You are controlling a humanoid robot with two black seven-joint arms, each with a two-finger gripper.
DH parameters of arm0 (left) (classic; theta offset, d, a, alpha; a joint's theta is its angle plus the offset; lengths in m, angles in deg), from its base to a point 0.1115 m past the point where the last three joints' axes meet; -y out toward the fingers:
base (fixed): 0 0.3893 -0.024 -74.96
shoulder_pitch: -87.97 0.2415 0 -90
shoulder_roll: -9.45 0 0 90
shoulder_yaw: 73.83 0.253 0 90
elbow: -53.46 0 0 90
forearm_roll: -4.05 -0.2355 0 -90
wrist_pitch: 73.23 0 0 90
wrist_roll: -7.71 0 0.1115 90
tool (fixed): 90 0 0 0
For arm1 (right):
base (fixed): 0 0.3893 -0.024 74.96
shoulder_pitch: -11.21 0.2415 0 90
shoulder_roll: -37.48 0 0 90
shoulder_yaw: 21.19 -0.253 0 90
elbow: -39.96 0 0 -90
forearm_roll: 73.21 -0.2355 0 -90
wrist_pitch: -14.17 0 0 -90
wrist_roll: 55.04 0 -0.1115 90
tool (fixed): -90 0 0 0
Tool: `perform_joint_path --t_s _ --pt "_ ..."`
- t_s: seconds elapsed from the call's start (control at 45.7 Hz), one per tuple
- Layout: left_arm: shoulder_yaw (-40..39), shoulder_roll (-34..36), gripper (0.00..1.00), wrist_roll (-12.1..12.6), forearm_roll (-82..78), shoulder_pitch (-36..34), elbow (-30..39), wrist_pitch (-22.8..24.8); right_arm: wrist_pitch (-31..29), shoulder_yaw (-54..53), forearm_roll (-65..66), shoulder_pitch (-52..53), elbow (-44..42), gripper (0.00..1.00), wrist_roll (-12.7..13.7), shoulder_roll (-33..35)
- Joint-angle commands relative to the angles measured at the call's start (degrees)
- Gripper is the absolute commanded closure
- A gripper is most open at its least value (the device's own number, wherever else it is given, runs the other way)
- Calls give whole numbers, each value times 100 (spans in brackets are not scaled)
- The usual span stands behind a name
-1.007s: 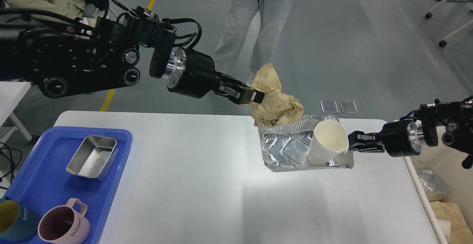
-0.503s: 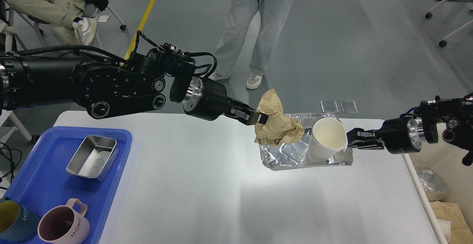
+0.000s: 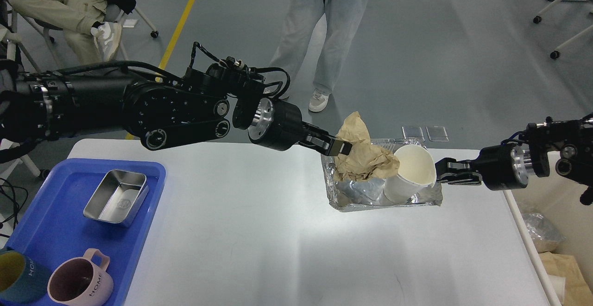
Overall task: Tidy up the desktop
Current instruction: 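Lift the paper towel and place it into the foil tray, then tip the foil tray into the white bin with the right gripper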
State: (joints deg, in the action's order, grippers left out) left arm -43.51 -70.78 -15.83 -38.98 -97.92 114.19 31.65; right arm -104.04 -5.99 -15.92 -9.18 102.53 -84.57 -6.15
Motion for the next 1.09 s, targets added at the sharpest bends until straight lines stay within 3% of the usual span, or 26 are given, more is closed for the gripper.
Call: perform_joint_path --t_s 0.0,0.109,0.416,0.766,1.073 --pt "1 -213 34 7 260 18 -263 -37 0 0 1 0 1 100 -1 4" --pt "1 -221 22 7 321 27 -280 -64 0 0 -7 0 1 100 -1 4" --pt "-78 -213 15 -10 497 9 -272 -64 18 0 -25 -8 -34 100 -1 4" --pt "-500 393 14 7 1437 88 -500 -90 18 0 -596 -298 -745 100 17 118" --pt "-1290 1483 14 16 1991 905 -544 -837 18 0 -1703 -992 -2002 100 26 268"
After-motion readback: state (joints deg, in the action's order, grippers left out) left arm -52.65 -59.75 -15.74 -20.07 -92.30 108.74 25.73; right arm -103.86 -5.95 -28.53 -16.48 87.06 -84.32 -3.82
